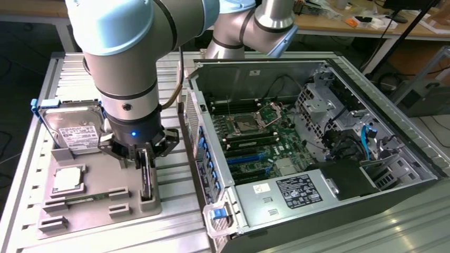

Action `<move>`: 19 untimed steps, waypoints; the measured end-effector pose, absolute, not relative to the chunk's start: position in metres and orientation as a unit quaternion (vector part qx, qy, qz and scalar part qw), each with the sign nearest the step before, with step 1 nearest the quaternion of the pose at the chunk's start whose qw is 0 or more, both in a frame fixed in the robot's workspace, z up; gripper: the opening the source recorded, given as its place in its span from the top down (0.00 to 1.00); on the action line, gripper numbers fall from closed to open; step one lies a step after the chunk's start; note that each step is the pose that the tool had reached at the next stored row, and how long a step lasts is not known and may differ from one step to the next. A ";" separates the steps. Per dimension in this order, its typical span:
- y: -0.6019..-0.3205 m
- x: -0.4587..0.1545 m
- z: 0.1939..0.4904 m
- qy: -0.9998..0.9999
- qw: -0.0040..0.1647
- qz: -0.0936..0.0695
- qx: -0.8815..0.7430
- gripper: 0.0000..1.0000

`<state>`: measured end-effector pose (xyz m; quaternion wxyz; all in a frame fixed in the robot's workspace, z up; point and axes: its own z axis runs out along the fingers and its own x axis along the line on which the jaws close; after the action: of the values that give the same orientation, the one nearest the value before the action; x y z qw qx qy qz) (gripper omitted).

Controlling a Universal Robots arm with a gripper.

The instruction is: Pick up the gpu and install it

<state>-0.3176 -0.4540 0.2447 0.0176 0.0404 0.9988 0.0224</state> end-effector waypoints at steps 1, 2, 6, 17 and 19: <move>-0.454 -0.318 0.245 0.999 0.018 0.022 0.040 0.67; -0.454 -0.318 0.245 0.999 0.018 0.022 0.040 0.67; -0.454 -0.318 0.245 0.999 0.018 0.022 0.040 0.67; -0.454 -0.318 0.245 0.999 0.018 0.022 0.040 0.73; -0.454 -0.318 0.245 0.999 0.018 0.022 0.040 0.73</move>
<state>-0.3176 -0.4540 0.2447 0.0176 0.0403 0.9988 0.0224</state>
